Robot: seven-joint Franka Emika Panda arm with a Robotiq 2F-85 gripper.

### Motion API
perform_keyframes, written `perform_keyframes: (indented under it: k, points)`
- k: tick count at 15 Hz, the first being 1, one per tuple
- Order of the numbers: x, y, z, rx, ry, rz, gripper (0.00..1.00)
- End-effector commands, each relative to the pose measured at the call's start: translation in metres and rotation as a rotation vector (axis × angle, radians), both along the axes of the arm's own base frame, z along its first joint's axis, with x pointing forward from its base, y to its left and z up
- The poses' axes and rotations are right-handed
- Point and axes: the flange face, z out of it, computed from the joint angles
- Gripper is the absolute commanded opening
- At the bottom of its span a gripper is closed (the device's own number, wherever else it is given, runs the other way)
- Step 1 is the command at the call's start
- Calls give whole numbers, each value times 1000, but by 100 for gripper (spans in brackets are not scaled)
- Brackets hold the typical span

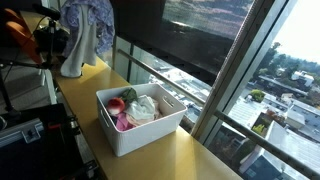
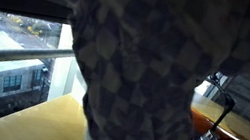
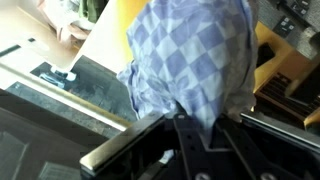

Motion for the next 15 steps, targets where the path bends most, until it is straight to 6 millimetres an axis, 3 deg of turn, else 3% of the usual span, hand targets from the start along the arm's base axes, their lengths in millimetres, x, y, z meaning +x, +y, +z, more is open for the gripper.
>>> perform_keyframes:
  k: [1, 7, 12, 15]
  points:
    - [48, -17, -57, -5, 111, -37, 4]
    - [50, -10, -139, -30, 274, -43, 4]
    - [70, -12, -172, -36, 315, -53, 4]
    - [71, 0, -188, -31, 310, -52, 4]
